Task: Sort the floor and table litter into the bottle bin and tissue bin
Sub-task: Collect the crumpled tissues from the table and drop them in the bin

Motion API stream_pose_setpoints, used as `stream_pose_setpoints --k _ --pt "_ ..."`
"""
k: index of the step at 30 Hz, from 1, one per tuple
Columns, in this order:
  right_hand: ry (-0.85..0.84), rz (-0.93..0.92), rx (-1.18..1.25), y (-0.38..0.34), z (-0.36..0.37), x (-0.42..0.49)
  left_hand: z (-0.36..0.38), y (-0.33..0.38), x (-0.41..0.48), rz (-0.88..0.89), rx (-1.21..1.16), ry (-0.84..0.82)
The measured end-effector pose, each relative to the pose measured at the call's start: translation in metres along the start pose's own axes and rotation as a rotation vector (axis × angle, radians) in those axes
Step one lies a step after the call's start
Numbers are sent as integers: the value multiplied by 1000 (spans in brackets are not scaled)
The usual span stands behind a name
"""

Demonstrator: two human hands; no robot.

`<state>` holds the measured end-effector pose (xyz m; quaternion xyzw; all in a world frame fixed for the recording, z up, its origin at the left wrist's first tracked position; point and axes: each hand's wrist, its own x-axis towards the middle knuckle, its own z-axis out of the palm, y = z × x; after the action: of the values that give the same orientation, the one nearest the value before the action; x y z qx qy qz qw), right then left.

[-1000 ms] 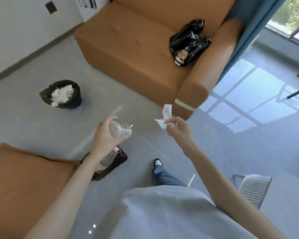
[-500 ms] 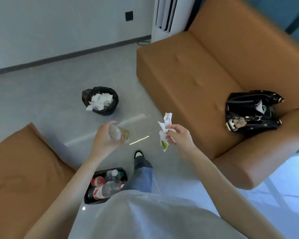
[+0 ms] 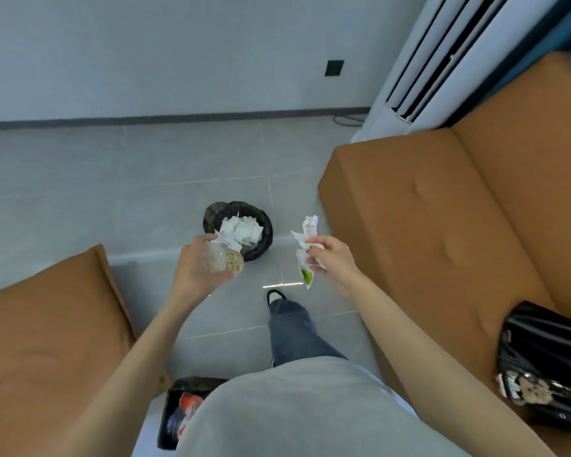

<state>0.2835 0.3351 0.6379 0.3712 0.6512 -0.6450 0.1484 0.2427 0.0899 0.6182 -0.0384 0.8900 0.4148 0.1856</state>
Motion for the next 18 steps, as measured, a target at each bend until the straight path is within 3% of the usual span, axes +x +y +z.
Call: stream_pose_setpoints --k 8,14,18 --pt "-112 67 -85 -74 89 132 -54 2 120 -121 12 24" --pt "-103 168 -118 -99 141 192 -94 6 198 -113 65 -61" --pt "-29 251 -15 -106 164 218 -117 0 246 -71 117 -144"
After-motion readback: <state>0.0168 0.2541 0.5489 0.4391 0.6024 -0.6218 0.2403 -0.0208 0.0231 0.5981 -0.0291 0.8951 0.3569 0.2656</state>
